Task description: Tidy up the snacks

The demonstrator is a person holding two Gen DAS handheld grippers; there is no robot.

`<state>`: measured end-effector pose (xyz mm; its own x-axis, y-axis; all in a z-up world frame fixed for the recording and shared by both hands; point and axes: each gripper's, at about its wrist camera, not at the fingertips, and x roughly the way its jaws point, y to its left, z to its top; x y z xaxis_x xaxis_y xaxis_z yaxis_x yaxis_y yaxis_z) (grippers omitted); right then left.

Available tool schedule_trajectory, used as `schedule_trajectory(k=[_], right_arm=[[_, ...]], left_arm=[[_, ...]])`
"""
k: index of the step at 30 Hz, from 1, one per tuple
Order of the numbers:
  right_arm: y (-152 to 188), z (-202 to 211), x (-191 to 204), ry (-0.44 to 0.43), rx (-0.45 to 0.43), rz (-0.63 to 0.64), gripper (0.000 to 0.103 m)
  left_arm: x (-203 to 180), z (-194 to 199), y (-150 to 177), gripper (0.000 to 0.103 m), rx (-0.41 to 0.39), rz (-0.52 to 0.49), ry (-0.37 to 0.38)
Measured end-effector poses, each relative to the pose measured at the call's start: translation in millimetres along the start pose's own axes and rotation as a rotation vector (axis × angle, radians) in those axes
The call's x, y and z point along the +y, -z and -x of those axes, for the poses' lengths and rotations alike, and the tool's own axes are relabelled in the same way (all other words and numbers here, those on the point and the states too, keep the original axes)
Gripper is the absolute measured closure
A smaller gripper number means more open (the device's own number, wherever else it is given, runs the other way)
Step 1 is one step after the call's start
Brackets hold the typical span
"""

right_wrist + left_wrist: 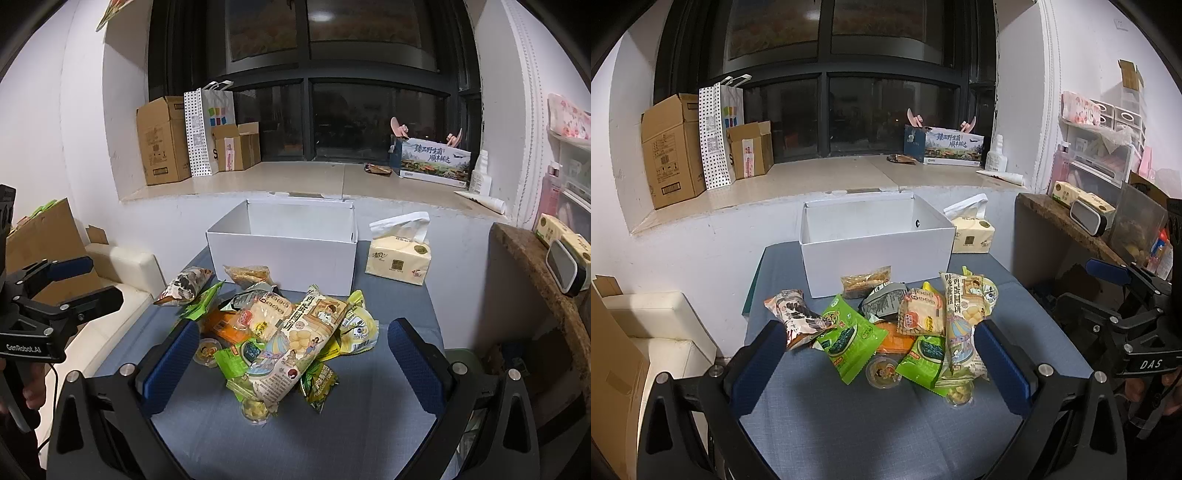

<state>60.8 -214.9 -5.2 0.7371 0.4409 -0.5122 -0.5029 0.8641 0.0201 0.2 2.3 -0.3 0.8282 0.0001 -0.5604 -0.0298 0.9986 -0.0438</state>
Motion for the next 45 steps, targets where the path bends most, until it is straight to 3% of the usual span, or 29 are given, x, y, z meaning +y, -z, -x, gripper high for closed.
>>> schedule_trajectory(k=[36, 39, 45], right_arm=[[5, -3, 0, -0.009, 0.011, -0.005, 0.000], [7, -13, -1, -0.004, 0.035, -0.020, 0.000], [15, -72, -9, -0.013, 0.164, -0.070, 0.000]], left_arm=[[-1, -1, 3, 0.000, 0.014, 0.020, 0.006], [-1, -2, 4, 0.000, -0.003, 0.013, -0.003], [4, -5, 9, 0.000, -0.030, 0.015, -0.009]])
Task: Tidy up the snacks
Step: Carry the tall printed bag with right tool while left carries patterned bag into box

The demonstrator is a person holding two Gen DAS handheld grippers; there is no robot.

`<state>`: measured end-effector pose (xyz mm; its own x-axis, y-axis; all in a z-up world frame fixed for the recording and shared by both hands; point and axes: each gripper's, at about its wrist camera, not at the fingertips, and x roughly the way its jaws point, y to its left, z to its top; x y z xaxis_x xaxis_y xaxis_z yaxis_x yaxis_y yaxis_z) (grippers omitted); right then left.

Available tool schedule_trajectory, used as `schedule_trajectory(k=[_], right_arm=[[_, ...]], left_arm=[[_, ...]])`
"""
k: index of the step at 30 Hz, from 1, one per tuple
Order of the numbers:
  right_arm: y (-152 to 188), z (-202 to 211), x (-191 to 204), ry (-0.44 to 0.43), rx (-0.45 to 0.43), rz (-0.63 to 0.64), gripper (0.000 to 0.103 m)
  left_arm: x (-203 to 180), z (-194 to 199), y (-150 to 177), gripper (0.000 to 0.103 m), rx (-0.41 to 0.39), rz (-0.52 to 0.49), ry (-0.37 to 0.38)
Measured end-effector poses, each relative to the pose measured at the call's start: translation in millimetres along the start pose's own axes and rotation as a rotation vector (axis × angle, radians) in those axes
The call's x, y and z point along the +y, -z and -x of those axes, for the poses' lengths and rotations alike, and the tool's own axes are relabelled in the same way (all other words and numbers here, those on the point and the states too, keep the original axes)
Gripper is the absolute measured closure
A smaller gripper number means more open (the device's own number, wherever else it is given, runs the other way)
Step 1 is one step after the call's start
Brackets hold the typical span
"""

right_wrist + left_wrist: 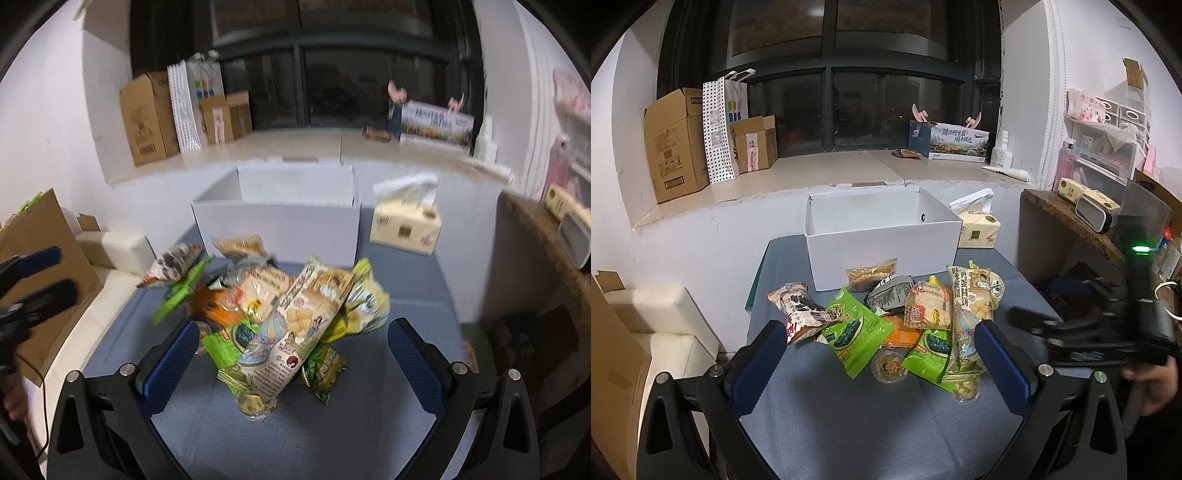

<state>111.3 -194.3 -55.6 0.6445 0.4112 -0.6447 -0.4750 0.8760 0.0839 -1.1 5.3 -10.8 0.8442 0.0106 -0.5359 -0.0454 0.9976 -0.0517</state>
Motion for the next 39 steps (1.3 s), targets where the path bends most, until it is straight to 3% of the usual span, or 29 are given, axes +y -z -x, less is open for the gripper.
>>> schedule_trajectory(k=[9, 10, 11, 12, 17, 24, 33, 36, 38, 39], right_arm=[[-3, -112, -22, -0.055, 0.213, -0.144, 0.003], [-1, -122, -24, -0.067, 0.237, -0.156, 0.009], [2, -128, -25, -0.070, 0.263, -0.163, 0.039], [5, -133, -26, -0.101, 0.283, -0.175, 0.053], [8, -110, -22, -0.098, 0.205, -0.118, 0.065], [2, -57, -37, -0.139, 0.093, -0.165, 0.065], [0, -9, -51, -0.146, 0.000, -0.196, 0.065], [1, -4, -54, -0.147, -0.008, -0.198, 0.065], [3, -3, -55, -0.146, -0.007, -0.203, 0.065], [4, -3, -55, -0.145, -0.005, -0.203, 0.065]], left_arm=[[22, -8, 10, 0.000, 0.007, 0.065, -0.008], [27, -10, 11, 0.000, 0.011, 0.082, -0.006], [30, -12, 12, 0.000, 0.021, 0.101, -0.005], [34, -14, 14, 0.000, 0.020, 0.111, -0.008], [58, -30, 21, 0.000, 0.071, 0.168, -0.013], [89, -83, 10, 0.000, 0.171, 0.260, -0.042], [139, -207, -11, 0.000, 0.383, 0.390, -0.131], [148, -240, -4, 0.001, 0.450, 0.431, -0.112], [153, -256, 1, 0.015, 0.485, 0.440, -0.126], [156, -263, 6, 0.050, 0.503, 0.459, -0.116]])
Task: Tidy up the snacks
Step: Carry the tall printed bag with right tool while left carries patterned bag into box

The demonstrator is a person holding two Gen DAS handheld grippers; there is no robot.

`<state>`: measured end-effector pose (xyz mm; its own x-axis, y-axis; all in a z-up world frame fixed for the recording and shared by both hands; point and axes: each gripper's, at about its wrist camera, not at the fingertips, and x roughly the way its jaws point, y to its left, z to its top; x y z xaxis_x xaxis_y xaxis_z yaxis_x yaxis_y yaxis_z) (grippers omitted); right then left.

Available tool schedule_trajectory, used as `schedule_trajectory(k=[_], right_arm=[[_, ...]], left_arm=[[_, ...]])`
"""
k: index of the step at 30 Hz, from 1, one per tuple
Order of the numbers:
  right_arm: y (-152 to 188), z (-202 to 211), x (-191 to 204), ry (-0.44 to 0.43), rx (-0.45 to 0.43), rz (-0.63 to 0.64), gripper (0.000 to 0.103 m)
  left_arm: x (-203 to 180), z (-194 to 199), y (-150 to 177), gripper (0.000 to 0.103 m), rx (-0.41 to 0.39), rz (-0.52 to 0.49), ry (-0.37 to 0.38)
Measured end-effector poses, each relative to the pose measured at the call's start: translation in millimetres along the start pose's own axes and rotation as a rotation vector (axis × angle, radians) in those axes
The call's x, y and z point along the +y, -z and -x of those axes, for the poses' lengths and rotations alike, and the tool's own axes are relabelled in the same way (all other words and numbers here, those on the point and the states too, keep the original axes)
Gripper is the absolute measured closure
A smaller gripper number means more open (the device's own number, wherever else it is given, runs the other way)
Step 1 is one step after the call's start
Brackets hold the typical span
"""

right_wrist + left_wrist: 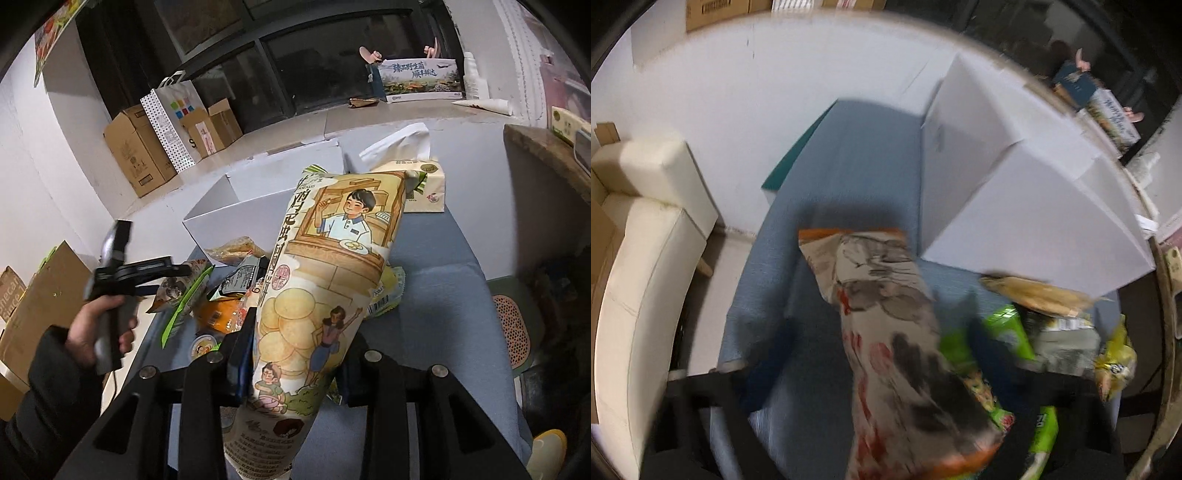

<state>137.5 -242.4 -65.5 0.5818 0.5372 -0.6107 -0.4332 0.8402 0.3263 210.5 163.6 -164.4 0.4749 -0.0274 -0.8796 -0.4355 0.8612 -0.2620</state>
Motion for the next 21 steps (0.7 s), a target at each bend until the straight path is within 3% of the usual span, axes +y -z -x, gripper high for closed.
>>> schedule_trajectory(k=[1, 5, 12, 15, 21], right_arm=[[1, 0, -1, 0.002, 0.001, -0.002, 0.065], [4, -2, -2, -0.001, 0.013, -0.004, 0.065], [-1, -9, 5, -0.021, 0.001, 0.019, 0.065], [-14, -17, 13, -0.034, -0.006, 0.042, 0.065], [-78, -50, 29, -0.063, -0.027, 0.113, 0.065]], left_arm=[[2, -3, 0, 0.063, 0.009, 0.007, 0.007], [-2, 14, 17, 0.065, -0.047, -0.079, 0.014], [-13, 97, 49, 0.065, -0.256, -0.183, 0.141], [-33, 135, 44, 0.065, -0.342, -0.236, 0.203], [-80, 150, -10, 0.065, -0.411, -0.301, 0.258]])
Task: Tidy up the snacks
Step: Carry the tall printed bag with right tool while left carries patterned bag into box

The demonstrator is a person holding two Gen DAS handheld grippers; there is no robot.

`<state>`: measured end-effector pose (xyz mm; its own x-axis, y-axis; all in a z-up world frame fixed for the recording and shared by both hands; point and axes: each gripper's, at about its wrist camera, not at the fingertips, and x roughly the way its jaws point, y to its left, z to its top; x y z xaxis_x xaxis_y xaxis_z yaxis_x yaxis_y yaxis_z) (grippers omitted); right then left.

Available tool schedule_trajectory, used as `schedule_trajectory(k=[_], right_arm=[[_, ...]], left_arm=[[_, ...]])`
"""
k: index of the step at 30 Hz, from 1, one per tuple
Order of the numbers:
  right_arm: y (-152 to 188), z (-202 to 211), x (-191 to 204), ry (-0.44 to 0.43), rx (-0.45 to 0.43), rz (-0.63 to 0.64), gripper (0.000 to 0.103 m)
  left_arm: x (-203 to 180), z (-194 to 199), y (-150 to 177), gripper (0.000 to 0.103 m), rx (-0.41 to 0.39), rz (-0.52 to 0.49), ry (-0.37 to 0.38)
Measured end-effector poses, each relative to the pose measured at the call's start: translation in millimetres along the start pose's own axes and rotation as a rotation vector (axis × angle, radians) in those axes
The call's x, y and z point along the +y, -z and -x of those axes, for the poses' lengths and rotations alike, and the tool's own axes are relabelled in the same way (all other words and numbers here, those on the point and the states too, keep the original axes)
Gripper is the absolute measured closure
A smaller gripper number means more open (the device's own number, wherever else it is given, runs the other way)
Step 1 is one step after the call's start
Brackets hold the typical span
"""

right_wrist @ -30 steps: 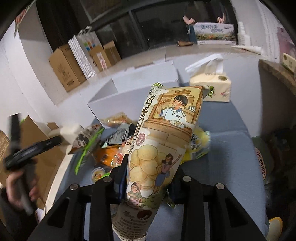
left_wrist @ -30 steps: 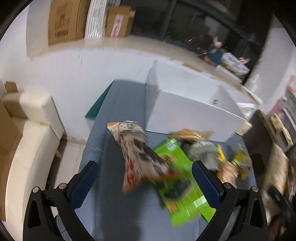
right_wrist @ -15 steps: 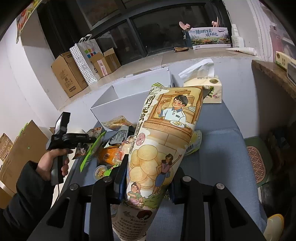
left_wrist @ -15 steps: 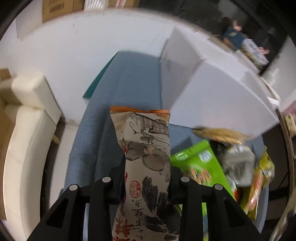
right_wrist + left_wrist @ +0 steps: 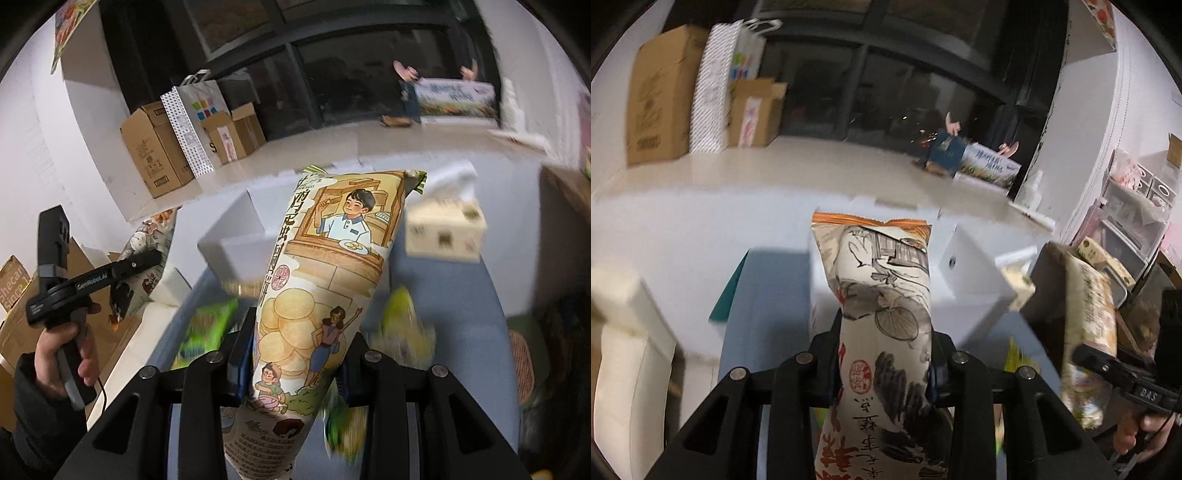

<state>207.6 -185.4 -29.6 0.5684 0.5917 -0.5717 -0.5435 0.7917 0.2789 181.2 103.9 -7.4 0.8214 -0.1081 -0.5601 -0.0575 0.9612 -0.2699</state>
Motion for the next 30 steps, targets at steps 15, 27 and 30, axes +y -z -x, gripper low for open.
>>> schedule_trajectory(k=[15, 27, 30], right_arm=[[-149, -168, -29, 0.159, 0.181, 0.200, 0.055], [-140, -139, -40, 0.156, 0.070, 0.109, 0.000], [-140, -124, -34, 0.146, 0.025, 0.108, 0.000]], left_arm=[[0, -150, -73, 0.044, 0.104, -0.083, -0.080], [1, -131, -59, 0.000, 0.039, -0.105, -0.164], [-5, -114, -59, 0.000, 0.042, -0.122, -0.156]])
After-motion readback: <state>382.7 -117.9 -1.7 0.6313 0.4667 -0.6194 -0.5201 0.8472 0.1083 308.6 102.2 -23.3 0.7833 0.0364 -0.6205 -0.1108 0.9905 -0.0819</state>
